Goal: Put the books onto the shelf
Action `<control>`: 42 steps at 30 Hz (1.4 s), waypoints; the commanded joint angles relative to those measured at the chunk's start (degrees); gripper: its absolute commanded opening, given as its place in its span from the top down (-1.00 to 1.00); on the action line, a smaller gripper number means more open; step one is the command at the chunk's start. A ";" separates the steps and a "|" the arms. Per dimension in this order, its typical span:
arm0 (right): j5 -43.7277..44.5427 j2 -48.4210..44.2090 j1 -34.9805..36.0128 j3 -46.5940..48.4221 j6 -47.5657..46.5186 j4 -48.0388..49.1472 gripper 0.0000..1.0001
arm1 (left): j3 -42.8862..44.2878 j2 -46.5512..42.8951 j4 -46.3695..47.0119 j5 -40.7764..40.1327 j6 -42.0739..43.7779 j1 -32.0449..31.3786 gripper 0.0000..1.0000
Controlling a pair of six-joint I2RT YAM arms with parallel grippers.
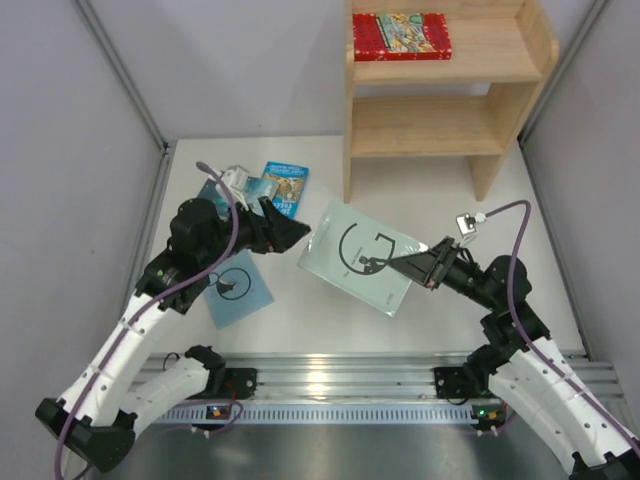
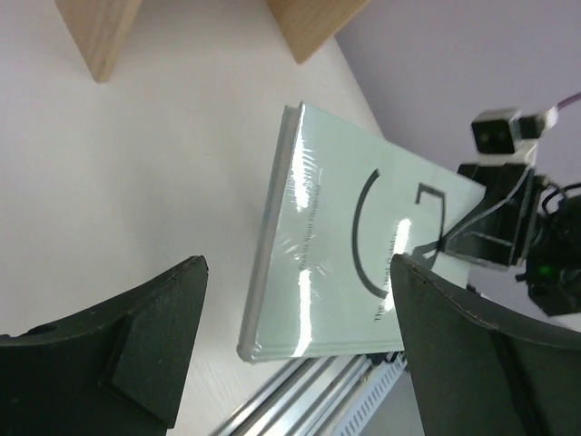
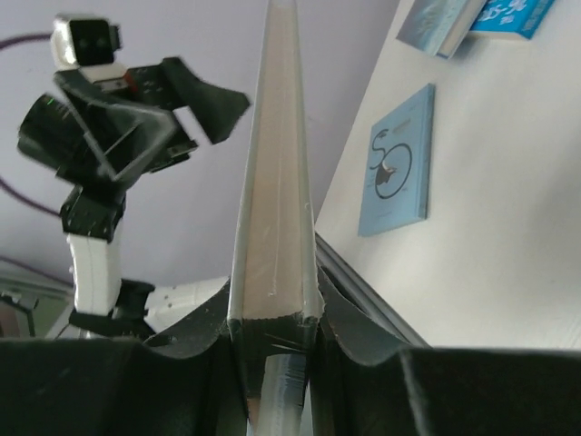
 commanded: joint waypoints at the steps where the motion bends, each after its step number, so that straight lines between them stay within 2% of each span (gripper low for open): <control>1: -8.95 -0.15 -0.70 8.01 -2.31 10.40 1.00 | 2.77 4.06 -10.37 11.76 7.43 0.67 -0.75; 6: -12.92 1.69 -0.70 9.86 -3.11 11.27 1.00 | 0.23 4.16 -4.59 18.54 7.00 0.67 -0.78; 9: -16.78 3.89 -0.70 10.57 -3.02 13.55 1.00 | -4.24 3.02 4.81 23.73 3.15 0.67 -0.78; 10: -17.58 4.59 -0.70 10.57 -2.50 14.69 1.00 | -5.22 2.67 10.84 24.87 1.91 0.67 -0.76; 12: -18.20 6.00 -0.70 10.66 -1.97 16.28 1.00 | -7.06 2.75 16.23 28.21 -2.13 0.76 -0.57; 14: -18.73 7.14 -0.70 10.92 -2.14 16.81 1.00 | -9.18 3.45 23.15 31.37 -6.33 0.67 -0.24; 15: -19.08 7.58 -0.70 11.27 -2.14 16.90 1.00 | -10.31 3.54 25.03 31.91 -7.58 0.76 0.17; 17: -18.99 9.16 -0.78 11.89 -2.67 16.81 1.00 | -11.02 4.15 29.33 32.79 -11.35 0.76 0.58; 18: -17.86 9.60 -0.87 12.85 -3.02 15.68 0.98 | -11.46 4.16 30.49 32.53 -12.50 0.76 1.00; 21: -13.82 11.01 -1.66 15.05 -6.35 9.28 -0.14 | -11.29 4.77 34.16 29.73 -17.76 0.67 1.00; 22: -10.76 11.01 -1.75 14.79 -5.23 9.25 -0.63 | -11.38 4.95 36.19 27.19 -19.96 0.76 1.00; 24: -7.67 9.79 -1.75 12.96 -2.51 10.39 -0.98 | -10.51 6.79 40.15 23.06 -26.03 0.67 1.00; 25: -3.56 9.09 -1.75 12.25 -0.14 10.31 -1.00 | -9.89 7.58 40.34 18.08 -27.79 0.67 1.00; 28: 6.74 5.40 -1.58 9.79 4.35 8.56 -1.00 | -7.52 11.35 44.19 10.41 -33.94 0.67 1.00; 31: 14.39 3.90 -1.49 6.62 9.01 6.28 -0.99 | -6.11 15.66 52.43 7.84 -40.01 0.06 1.00; 33: 18.43 3.54 -1.49 5.04 10.50 5.21 -1.00 | -4.45 18.74 54.31 4.94 -41.25 -1.60 1.00; 39: 21.18 7.32 -1.58 5.38 9.47 5.56 -0.99 | -3.47 25.15 63.97 0.45 -46.87 -4.07 1.00; 42: 20.56 8.29 -1.58 4.34 10.59 5.56 -1.00 | -2.94 26.13 63.29 -2.26 -47.23 -4.16 1.00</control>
